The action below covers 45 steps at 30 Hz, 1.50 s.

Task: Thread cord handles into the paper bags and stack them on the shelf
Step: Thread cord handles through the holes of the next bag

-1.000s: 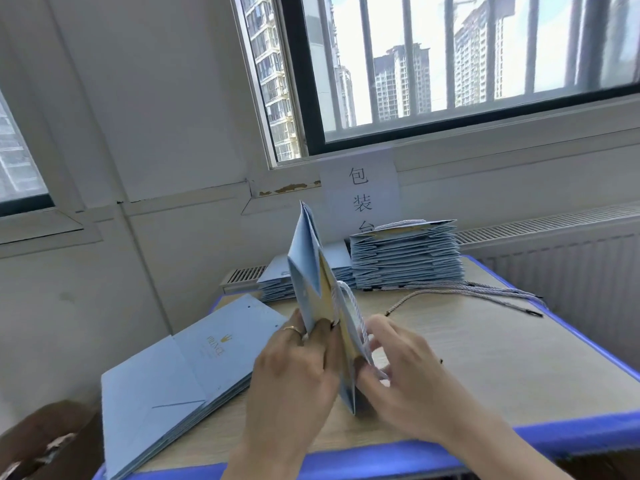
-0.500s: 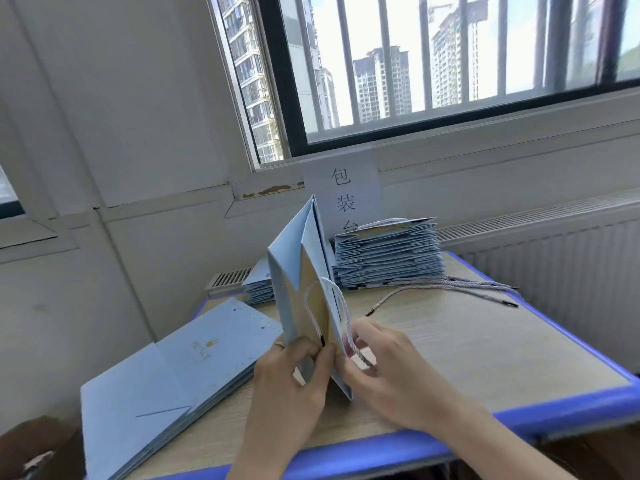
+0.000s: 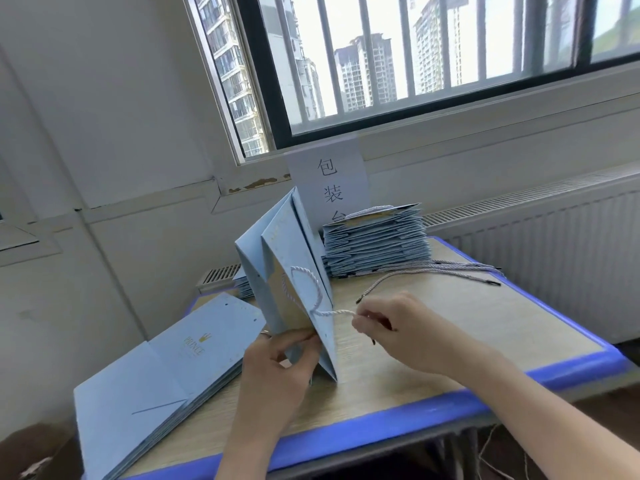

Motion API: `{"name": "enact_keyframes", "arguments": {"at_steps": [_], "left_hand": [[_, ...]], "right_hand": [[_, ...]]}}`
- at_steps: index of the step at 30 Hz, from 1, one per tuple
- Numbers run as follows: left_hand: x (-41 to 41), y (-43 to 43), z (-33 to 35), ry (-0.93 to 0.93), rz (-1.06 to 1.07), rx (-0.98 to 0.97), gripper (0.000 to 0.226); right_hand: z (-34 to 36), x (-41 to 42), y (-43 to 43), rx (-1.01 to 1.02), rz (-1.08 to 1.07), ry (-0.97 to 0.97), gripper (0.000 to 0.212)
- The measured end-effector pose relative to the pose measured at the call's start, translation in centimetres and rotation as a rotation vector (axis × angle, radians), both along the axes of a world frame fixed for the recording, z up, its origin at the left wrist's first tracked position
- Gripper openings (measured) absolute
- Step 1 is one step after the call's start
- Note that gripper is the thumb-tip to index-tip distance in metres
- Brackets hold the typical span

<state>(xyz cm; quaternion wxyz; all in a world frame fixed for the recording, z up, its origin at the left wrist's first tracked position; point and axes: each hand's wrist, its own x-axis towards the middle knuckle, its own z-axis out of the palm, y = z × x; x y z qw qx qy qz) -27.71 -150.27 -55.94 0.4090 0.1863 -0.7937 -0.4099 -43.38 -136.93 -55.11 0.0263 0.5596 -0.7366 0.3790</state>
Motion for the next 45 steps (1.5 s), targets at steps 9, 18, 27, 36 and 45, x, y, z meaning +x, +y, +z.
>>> {"name": "enact_keyframes", "arguments": {"at_steps": [9,18,27,36,45], "left_hand": [[-0.3,0.4,0.1,-0.017,-0.007,-0.052,0.042],[-0.3,0.2,-0.3,-0.036,-0.017,-0.079,0.042],[-0.3,0.4,-0.1,-0.037,0.012,-0.109,0.032],[-0.6,-0.1,-0.8,-0.053,0.042,-0.204,0.025],[-0.5,0.1,-0.7,-0.084,0.049,-0.219,0.028]], "right_hand": [[-0.8,1.0,-1.5,-0.198,0.245,-0.542,0.006],[-1.3,1.4,-1.8,-0.208,0.206,-0.496,0.009],[-1.5,1.4,-2.4,-0.167,0.193,-0.422,0.009],[-1.8,1.5,-2.6,-0.193,0.196,-0.395,0.012],[-1.8,1.7,-1.9,-0.022,0.104,-0.391,0.024]]}}
